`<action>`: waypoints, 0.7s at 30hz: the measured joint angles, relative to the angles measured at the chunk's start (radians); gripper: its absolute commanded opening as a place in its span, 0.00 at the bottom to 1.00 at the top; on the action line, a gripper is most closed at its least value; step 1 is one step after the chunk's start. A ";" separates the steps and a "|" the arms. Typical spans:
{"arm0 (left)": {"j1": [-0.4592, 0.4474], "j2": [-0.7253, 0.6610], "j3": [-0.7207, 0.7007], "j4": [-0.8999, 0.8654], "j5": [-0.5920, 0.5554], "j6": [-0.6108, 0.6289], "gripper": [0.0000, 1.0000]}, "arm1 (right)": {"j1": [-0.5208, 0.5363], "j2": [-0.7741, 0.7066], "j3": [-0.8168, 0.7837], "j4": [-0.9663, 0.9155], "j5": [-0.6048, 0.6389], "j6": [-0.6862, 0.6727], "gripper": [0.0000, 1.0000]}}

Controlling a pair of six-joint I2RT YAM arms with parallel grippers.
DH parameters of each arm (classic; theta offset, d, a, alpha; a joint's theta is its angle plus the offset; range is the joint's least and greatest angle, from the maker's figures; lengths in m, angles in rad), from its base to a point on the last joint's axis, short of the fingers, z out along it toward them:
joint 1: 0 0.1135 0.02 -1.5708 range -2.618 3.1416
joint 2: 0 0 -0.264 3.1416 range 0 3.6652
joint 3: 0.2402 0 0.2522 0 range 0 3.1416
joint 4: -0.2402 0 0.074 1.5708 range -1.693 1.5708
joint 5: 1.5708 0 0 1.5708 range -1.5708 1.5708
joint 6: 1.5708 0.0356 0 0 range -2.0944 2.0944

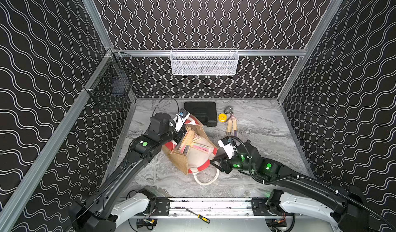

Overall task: Take out the folding fans from the tote bags
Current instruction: Pick up the folding fan from the canvas bag.

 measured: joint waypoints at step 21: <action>0.000 0.013 -0.001 0.013 0.026 -0.015 0.00 | 0.053 -0.051 -0.117 0.164 -0.035 -0.275 0.42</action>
